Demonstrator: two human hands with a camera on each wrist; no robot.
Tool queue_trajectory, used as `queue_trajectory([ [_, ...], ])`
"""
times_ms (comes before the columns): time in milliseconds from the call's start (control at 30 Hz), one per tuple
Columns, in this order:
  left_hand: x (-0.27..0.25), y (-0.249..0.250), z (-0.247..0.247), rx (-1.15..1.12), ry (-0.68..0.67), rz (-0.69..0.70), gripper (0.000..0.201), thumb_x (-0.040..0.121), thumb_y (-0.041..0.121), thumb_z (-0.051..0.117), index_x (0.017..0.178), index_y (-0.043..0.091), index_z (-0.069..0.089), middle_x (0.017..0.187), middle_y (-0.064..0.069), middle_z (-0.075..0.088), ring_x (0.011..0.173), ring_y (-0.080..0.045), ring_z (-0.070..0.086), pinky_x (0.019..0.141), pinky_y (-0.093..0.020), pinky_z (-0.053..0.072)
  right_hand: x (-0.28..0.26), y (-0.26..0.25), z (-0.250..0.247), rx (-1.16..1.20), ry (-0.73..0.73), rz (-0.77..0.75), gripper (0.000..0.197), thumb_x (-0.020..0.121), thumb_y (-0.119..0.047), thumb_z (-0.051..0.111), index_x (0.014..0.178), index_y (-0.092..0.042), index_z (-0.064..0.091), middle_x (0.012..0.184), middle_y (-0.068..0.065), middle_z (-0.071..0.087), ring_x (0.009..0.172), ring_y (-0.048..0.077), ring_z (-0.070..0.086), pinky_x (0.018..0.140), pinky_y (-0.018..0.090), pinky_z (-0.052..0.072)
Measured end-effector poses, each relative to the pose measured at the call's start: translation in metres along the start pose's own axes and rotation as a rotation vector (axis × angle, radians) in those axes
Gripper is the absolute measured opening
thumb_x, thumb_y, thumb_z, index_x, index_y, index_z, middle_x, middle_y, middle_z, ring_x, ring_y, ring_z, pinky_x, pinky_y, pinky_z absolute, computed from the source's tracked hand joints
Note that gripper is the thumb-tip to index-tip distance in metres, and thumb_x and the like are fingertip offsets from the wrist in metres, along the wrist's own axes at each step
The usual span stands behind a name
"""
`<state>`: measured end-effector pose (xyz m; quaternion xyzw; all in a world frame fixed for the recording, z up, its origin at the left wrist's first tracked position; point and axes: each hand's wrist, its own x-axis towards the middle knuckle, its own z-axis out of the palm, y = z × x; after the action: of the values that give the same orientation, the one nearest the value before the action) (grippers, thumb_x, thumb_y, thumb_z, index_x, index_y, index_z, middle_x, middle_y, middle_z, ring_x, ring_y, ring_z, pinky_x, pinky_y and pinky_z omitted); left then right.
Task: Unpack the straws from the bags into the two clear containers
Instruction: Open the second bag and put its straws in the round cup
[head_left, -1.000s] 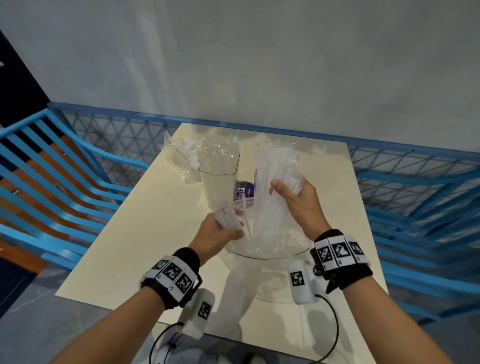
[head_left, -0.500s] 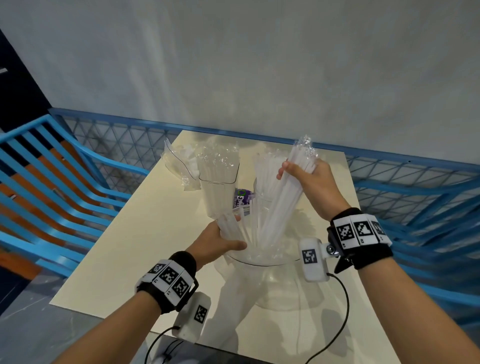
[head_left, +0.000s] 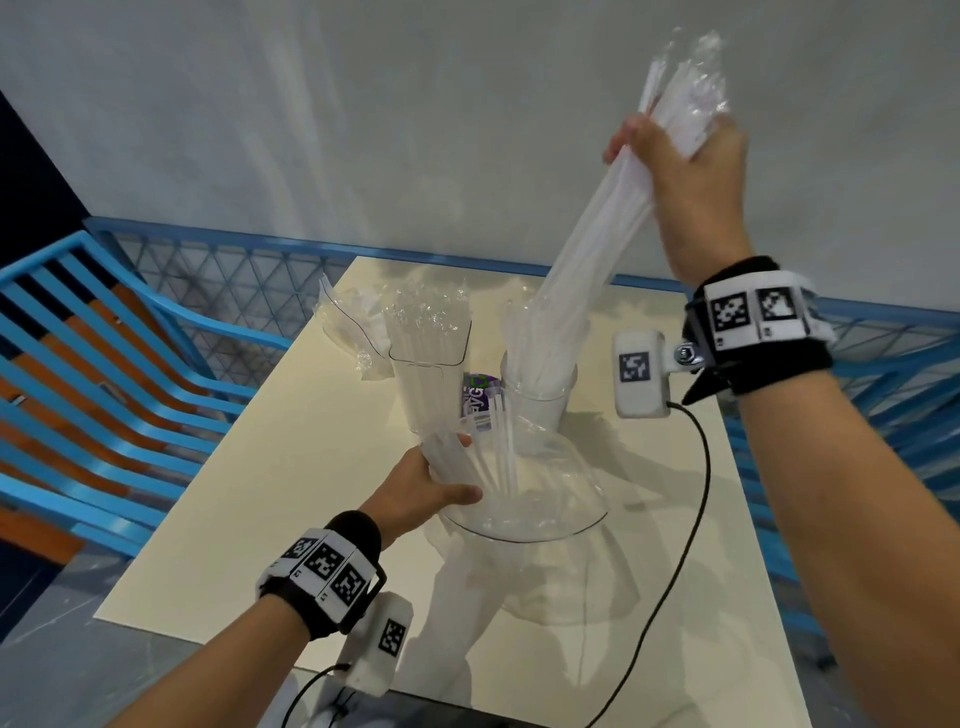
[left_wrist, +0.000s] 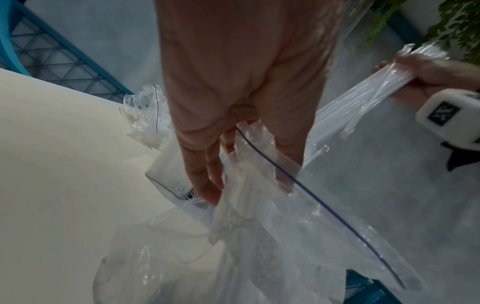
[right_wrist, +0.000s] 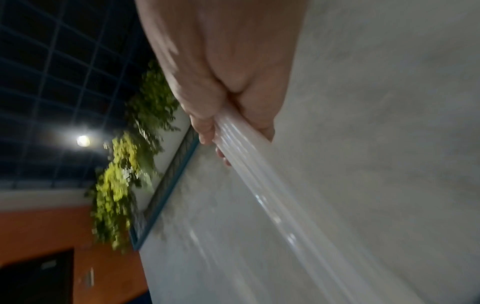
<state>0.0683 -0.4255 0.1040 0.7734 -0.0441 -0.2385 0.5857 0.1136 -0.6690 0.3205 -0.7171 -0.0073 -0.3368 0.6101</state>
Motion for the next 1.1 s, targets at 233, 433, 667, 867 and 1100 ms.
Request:
queue_trajectory([
  [233,-0.003,0.003,0.000,-0.017,-0.011,0.004,0.054,0.077,0.007,0.079,0.122,0.024,0.056,0.110,0.007,0.063,0.105,-0.015,0.060,0.094,-0.032,0.051,-0.020,0.055,0.029,-0.129,0.092,0.001,0.037,0.089,-0.028,0.061,0.114,-0.002,0.051,0.085,0.010,0.070,0.080,0.023,0.068,0.074,0.031,0.055],
  [433,-0.003,0.003,-0.001,-0.044,-0.007,0.023,0.047,0.077,0.006,0.079,0.111,0.031,0.058,0.115,-0.001,0.064,0.104,-0.013,0.061,0.091,-0.027,0.053,0.006,0.075,0.037,-0.258,0.302,-0.074,0.035,0.093,-0.025,0.055,0.117,0.000,0.046,0.075,0.002,0.063,0.069,0.026,0.068,0.067,0.039,0.057],
  [667,-0.003,0.005,0.002,-0.098,-0.004,0.025,0.047,0.080,0.000,0.074,0.119,0.021,0.059,0.116,-0.008,0.065,0.096,-0.010,0.062,0.077,-0.015,0.054,0.010,0.109,0.043,-0.451,0.315,-0.040,0.034,0.096,-0.017,0.050,0.120,0.006,0.045,0.095,0.023,0.063,0.073,0.021,0.049,0.058,0.018,0.028],
  [867,-0.001,0.006,0.002,-0.105,-0.001,0.021,0.046,0.081,0.001,0.073,0.118,0.023,0.059,0.115,-0.003,0.065,0.100,-0.010,0.062,0.080,-0.017,0.053,0.004,0.121,0.040,-0.496,0.402,0.011,0.033,0.097,-0.011,0.047,0.126,0.002,0.044,0.117,0.018,0.058,0.090,0.025,0.059,0.066,0.021,0.036],
  [1100,0.002,0.006,0.001,-0.092,0.002,0.018,0.047,0.081,0.001,0.072,0.122,0.020,0.060,0.115,-0.005,0.065,0.102,-0.014,0.061,0.072,-0.013,0.051,-0.030,0.143,0.041,-0.449,0.117,0.076,0.038,0.089,-0.012,0.056,0.122,0.001,0.043,0.098,0.015,0.055,0.083,0.026,0.052,0.073,0.038,0.048],
])
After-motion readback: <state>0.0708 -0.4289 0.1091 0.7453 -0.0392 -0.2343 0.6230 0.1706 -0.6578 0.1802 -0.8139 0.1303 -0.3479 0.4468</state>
